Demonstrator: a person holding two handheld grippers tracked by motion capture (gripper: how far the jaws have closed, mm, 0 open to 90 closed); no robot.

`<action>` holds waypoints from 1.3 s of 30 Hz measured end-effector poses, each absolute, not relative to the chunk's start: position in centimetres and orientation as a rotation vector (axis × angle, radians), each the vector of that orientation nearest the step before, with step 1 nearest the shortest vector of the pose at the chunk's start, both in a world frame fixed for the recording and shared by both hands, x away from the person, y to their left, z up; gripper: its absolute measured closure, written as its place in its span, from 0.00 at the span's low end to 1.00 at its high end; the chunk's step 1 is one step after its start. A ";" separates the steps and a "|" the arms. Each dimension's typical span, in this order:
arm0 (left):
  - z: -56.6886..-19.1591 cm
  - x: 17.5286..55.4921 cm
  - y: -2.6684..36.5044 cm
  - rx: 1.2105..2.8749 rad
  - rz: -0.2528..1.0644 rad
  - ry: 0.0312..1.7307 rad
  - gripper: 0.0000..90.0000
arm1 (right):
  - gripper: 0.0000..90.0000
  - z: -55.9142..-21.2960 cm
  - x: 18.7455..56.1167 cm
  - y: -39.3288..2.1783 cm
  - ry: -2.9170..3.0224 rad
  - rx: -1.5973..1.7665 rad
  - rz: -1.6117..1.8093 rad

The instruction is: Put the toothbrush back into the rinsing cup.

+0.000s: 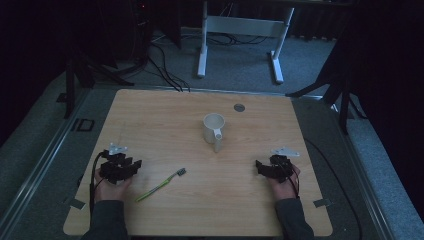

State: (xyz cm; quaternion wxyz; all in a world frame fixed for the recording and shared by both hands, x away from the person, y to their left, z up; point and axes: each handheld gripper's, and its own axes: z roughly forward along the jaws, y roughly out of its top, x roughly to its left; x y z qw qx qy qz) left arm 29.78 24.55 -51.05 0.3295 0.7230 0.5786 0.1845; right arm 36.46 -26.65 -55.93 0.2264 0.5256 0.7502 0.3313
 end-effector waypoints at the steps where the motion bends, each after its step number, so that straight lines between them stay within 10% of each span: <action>1: -50.7 29.6 24.4 1.897 0.491 1.499 0.66 | 0.27 -55.9 36.5 -26.7 2.068 1.449 0.913; 39: -47.7 30.8 17.1 2.367 0.390 1.143 0.65 | 0.25 -55.9 36.4 -26.5 2.075 1.438 0.901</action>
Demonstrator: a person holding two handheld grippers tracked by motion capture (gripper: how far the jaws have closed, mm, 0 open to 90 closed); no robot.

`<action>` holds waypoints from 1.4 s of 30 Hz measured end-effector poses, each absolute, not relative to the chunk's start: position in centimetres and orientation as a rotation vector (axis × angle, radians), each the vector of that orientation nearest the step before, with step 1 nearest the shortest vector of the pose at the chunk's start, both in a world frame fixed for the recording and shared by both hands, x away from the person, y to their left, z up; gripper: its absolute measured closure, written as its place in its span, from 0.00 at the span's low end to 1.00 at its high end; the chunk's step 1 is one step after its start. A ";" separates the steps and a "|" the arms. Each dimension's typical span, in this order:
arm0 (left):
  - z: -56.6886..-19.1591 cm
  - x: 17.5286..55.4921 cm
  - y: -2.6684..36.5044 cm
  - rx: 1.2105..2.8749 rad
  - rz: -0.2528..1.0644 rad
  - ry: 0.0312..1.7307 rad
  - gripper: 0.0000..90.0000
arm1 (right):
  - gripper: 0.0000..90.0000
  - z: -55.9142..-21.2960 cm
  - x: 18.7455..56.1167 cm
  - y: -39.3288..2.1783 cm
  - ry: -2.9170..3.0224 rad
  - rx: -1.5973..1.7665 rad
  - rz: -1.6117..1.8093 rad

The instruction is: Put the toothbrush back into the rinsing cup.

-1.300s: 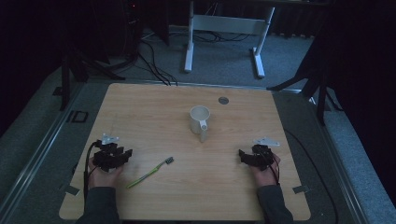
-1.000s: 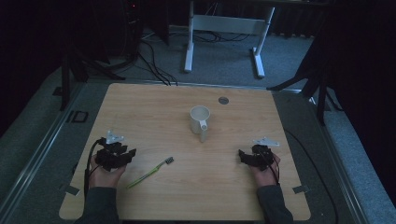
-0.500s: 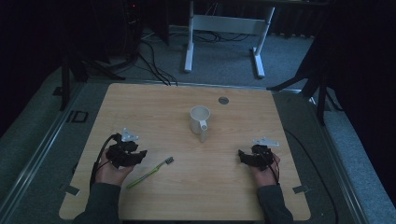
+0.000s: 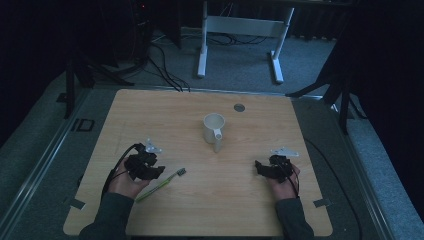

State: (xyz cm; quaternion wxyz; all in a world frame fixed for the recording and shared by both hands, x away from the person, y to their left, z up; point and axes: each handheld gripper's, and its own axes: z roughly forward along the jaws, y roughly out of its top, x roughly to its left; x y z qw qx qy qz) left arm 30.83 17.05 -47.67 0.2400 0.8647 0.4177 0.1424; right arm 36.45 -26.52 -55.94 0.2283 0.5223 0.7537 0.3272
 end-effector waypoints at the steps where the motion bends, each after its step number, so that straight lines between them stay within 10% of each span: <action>1: -47.7 30.9 16.8 2.381 0.382 1.131 0.65 | 0.25 -55.9 36.4 -26.5 2.076 1.438 0.901; 42: -51.3 32.5 14.2 2.785 0.067 1.124 0.81 | 0.25 -55.9 36.5 -26.5 2.078 1.436 0.900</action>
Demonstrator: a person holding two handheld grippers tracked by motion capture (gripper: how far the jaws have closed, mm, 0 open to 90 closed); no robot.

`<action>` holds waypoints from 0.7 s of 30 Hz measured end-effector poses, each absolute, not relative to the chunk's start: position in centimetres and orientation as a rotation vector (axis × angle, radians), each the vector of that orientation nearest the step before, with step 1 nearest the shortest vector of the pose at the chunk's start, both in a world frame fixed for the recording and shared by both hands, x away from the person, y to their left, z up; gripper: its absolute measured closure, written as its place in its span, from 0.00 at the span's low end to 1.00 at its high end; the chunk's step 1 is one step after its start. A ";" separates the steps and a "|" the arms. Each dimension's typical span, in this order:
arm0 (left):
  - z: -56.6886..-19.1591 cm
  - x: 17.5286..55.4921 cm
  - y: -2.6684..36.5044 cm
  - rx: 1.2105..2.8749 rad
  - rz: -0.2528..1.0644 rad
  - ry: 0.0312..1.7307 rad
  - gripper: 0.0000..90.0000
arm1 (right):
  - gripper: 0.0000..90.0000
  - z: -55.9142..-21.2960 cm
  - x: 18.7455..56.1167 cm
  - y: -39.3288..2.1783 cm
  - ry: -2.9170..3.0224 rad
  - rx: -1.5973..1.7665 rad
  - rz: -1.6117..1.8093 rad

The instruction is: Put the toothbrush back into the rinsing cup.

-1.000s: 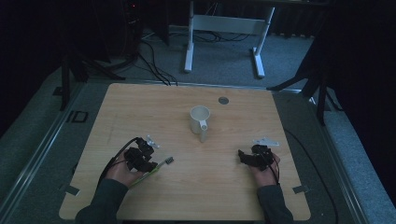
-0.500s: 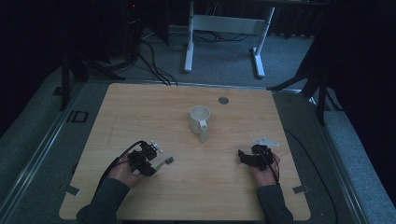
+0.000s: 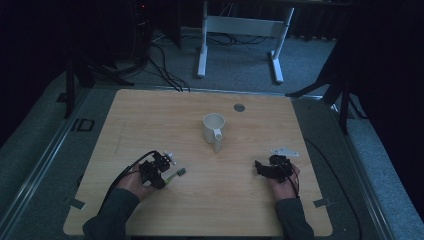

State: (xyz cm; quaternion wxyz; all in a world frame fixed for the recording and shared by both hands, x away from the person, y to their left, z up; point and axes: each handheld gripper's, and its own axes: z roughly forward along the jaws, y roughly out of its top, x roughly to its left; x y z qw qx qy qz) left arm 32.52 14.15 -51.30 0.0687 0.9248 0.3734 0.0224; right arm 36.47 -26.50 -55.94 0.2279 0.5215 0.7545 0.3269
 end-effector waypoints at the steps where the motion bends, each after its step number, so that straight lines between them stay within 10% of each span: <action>1: -51.4 32.6 14.1 2.790 0.059 1.127 0.81 | 0.25 -55.9 36.5 -26.5 2.078 1.436 0.900; 21: -51.2 33.0 14.5 2.767 0.047 1.121 0.92 | 0.25 -55.9 36.5 -26.5 2.081 1.433 0.902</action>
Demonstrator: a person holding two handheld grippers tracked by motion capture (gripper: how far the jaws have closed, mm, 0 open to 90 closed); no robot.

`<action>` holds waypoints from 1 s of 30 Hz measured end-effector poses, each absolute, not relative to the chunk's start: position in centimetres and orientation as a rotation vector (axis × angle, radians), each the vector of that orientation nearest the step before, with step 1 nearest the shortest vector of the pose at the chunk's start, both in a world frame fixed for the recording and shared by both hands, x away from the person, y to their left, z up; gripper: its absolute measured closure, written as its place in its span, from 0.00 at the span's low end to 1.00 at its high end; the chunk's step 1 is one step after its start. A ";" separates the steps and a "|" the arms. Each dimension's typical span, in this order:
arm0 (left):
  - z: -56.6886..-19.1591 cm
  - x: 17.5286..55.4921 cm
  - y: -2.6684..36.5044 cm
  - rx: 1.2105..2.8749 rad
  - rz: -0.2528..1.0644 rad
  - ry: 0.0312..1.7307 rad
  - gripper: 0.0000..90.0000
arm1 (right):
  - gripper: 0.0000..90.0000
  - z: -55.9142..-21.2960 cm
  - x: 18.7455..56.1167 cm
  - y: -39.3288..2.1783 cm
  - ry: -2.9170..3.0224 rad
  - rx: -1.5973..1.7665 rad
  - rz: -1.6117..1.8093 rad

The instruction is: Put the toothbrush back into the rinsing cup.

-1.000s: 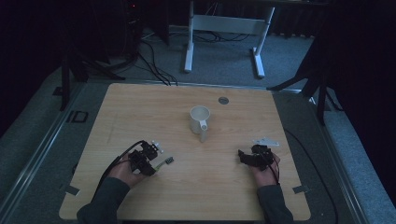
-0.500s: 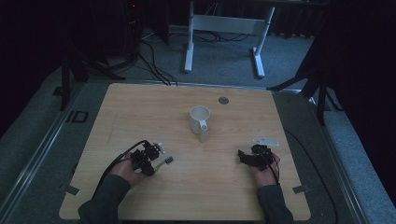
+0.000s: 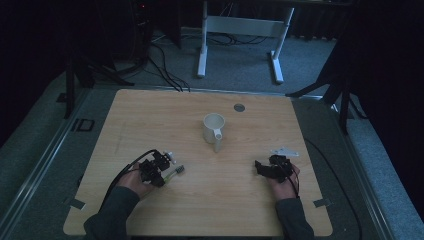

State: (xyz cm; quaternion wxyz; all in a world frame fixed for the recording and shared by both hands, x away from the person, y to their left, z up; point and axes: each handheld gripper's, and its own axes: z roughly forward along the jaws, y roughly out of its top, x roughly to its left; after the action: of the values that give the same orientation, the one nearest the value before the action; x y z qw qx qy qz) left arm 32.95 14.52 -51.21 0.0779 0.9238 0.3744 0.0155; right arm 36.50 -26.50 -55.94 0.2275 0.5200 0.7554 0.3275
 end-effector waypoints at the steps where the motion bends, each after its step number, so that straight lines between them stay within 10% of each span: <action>1: -51.0 33.0 14.7 2.757 0.054 1.122 0.92 | 0.25 -55.9 36.5 -26.5 2.081 1.433 0.902; 30: -47.8 33.4 15.8 2.375 0.258 1.155 0.92 | 0.25 -55.9 36.5 -26.5 2.082 1.433 0.903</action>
State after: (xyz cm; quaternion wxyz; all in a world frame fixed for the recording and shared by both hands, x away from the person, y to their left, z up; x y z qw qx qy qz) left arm 33.38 15.85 -47.80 0.2418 0.8684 0.4224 0.0945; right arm 36.50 -26.51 -55.94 0.2270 0.5200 0.7555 0.3277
